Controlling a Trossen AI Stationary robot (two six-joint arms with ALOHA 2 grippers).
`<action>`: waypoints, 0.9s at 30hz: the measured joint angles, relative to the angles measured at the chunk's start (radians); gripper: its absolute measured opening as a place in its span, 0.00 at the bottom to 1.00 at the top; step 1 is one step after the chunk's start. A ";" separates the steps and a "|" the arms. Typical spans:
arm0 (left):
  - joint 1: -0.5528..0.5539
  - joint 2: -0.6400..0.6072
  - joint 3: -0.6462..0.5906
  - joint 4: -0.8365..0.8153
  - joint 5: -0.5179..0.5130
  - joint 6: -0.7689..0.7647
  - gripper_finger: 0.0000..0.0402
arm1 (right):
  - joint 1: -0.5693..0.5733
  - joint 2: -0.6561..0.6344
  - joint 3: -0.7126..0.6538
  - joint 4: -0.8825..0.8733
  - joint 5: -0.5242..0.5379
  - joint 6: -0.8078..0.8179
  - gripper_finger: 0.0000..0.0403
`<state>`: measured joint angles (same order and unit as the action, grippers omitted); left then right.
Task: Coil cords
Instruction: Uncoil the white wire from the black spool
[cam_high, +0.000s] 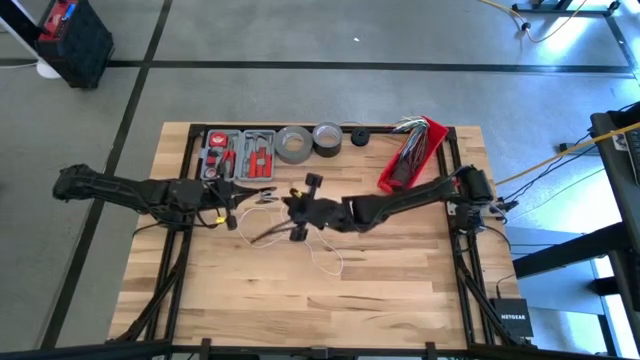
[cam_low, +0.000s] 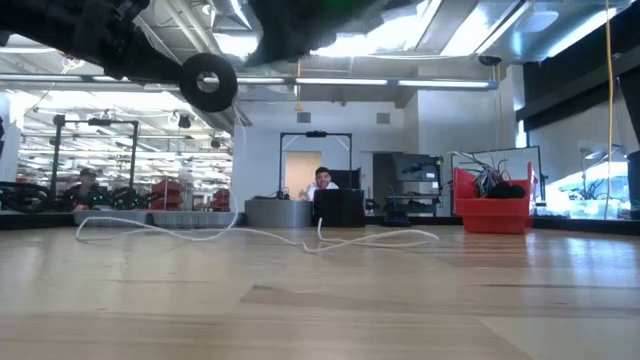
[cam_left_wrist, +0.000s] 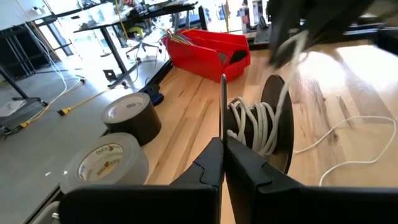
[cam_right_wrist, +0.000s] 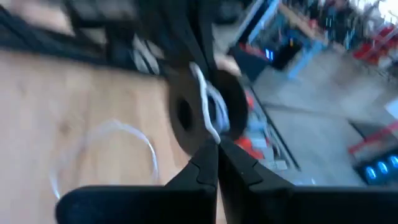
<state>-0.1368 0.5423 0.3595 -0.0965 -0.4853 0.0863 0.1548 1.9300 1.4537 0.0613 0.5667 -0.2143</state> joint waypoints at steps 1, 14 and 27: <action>0.000 0.000 0.000 0.000 0.000 -0.002 0.01 | 0.013 0.000 0.000 0.037 -0.001 -0.010 0.01; 0.000 0.001 0.000 0.088 -0.031 -0.080 0.01 | 0.013 0.081 0.000 0.251 -0.307 -0.056 0.01; -0.030 -0.055 0.000 0.101 -0.027 -0.055 0.01 | 0.003 0.111 0.118 -0.212 -0.054 -0.077 0.01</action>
<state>-0.1669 0.4876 0.3595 0.0041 -0.5123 0.0317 0.1581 2.0411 1.5715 -0.1511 0.5131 -0.2916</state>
